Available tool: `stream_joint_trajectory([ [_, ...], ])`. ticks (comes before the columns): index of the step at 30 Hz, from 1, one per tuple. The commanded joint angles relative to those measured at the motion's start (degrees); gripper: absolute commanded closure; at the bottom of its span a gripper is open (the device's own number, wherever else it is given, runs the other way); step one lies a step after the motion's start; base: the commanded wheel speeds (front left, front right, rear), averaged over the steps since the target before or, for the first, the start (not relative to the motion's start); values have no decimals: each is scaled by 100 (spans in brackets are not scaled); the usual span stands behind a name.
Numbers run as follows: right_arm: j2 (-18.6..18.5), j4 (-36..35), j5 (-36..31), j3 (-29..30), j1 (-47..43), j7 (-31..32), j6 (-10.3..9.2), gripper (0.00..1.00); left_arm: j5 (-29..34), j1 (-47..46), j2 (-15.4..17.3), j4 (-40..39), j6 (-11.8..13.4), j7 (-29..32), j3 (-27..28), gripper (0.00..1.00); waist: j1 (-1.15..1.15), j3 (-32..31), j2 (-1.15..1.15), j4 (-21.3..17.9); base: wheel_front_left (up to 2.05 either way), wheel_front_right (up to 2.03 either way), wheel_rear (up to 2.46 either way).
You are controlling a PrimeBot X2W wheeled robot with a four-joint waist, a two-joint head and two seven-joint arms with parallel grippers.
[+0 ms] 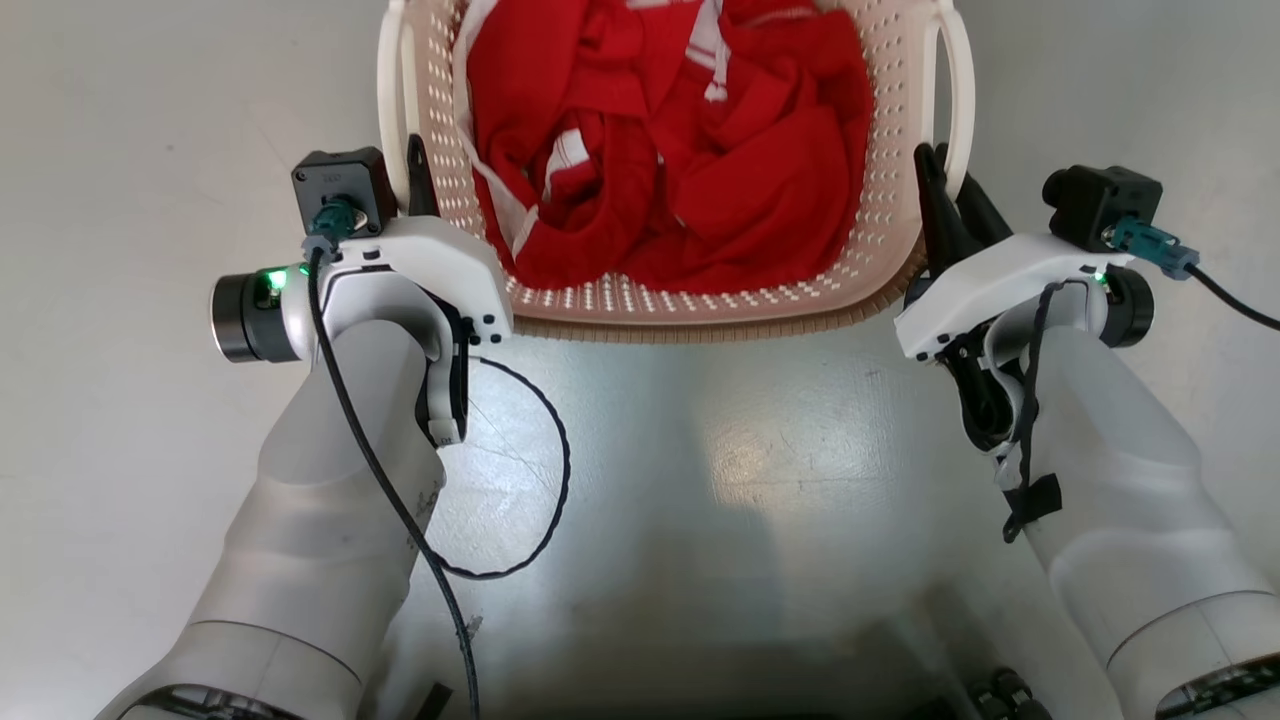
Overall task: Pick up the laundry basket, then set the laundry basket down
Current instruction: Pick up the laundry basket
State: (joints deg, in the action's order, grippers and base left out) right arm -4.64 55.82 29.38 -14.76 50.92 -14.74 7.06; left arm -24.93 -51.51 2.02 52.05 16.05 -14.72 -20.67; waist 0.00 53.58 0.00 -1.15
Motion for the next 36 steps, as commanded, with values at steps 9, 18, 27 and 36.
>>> stream_joint_trajectory([
  [9,176,398,25,-290,-58,-26,43,100,-433,34,86,232,-12,-26,-298,100,0,-560,0,86,0,0,0],
  [18,176,1026,227,-605,-101,-26,43,100,-857,129,86,622,-73,156,-791,100,0,-1283,0,86,0,0,0],
  [27,176,1575,612,-1028,-405,244,43,100,-1542,640,86,818,-124,345,-1478,100,0,-2320,0,111,0,0,0],
  [36,176,1779,632,-1184,-837,522,43,100,-2132,1175,86,832,-116,498,-2048,100,0,-3229,0,157,0,0,0],
])
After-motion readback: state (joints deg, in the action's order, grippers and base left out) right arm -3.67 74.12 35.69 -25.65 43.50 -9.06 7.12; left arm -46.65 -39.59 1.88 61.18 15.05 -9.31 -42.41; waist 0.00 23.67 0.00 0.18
